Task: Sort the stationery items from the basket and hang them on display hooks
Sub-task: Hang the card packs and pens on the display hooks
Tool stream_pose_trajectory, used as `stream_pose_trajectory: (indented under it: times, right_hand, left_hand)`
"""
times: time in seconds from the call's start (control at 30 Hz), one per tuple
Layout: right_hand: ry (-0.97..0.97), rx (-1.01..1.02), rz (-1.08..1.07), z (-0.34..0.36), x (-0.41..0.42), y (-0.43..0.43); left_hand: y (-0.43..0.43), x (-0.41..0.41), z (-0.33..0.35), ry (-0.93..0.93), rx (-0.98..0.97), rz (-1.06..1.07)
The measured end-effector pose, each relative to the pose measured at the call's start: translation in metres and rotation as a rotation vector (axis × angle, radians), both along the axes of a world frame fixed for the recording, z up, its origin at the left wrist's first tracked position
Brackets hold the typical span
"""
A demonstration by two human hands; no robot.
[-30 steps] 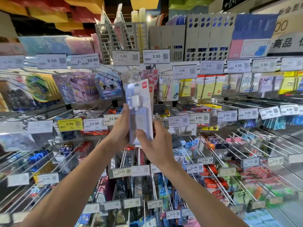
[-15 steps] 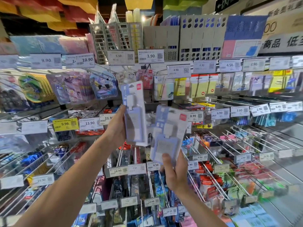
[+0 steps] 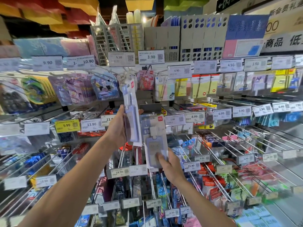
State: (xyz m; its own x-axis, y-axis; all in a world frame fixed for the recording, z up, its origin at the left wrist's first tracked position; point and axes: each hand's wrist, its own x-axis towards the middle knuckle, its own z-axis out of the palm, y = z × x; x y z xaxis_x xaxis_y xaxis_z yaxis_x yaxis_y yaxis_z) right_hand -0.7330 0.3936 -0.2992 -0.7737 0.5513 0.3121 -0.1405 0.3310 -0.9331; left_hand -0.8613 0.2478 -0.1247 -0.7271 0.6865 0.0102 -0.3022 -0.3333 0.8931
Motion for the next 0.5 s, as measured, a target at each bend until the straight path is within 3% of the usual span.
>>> stream_pose_trajectory:
  times: [0.3,0.5]
  right_hand:
    - [-0.116,-0.189,0.064,-0.004,-0.028,0.011]
    - [-0.278,-0.268,-0.113,0.023,-0.065,0.029]
  left_hand:
    - [0.002,-0.008,-0.003,0.029,-0.124,0.048]
    - [0.004,-0.01,-0.006,0.058,-0.119,0.054]
